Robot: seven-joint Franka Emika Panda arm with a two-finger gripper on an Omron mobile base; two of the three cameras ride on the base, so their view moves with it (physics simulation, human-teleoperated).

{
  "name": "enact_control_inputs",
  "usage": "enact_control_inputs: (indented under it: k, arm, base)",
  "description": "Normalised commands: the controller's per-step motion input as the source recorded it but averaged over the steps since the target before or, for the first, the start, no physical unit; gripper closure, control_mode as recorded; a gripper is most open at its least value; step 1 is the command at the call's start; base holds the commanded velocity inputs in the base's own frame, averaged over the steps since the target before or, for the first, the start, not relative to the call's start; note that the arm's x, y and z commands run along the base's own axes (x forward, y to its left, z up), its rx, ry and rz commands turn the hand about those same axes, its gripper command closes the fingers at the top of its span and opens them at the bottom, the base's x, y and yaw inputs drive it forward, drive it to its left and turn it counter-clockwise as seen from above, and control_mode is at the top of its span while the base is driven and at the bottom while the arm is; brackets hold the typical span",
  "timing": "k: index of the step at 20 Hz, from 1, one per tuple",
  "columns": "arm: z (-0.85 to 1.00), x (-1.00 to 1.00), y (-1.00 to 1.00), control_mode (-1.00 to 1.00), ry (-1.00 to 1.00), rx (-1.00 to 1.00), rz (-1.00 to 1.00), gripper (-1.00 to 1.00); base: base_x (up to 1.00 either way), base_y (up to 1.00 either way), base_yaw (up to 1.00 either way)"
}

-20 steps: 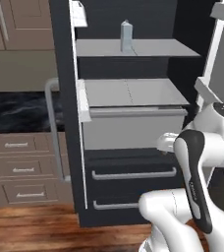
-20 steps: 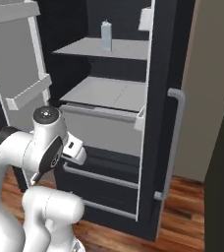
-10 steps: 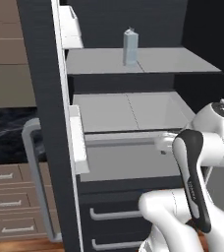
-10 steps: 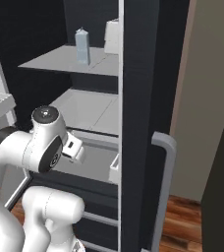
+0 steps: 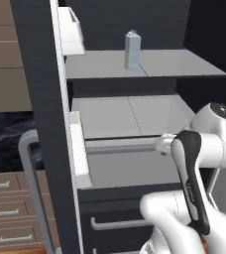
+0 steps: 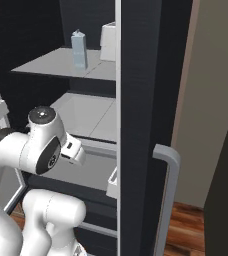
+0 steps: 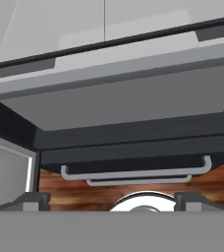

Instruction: Take a sugar cube from the saucer and place it inside the coffee. Then, grab milk from the fridge and place it next to the coffee on the counter to sweeten the coffee.

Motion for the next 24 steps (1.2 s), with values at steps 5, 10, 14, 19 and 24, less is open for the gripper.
enact_control_inputs:
  k: [5, 10, 14, 19, 24]
  arm:
    - [0.31, 0.0, 0.21, -1.0, -0.13, -0.11, 0.0, -1.0]
    - [0.64, 0.07, 0.0, -1.0, -0.15, -0.01, 0.0, -1.0]
    - [0.71, 0.1, 0.0, -1.0, -0.14, 0.0, 0.0, -1.0]
    - [0.69, 0.19, 0.0, -1.0, -0.15, 0.0, 0.04, -1.0]
    - [0.63, 0.39, 0.0, -1.0, -0.11, 0.0, 0.05, -1.0]
  base:
    - [0.0, 0.0, 0.0]
    - [0.0, 0.0, 0.0]
    - [0.0, 0.0, 0.0]
    - [0.0, 0.0, 0.0]
    - [0.0, 0.0, 0.0]
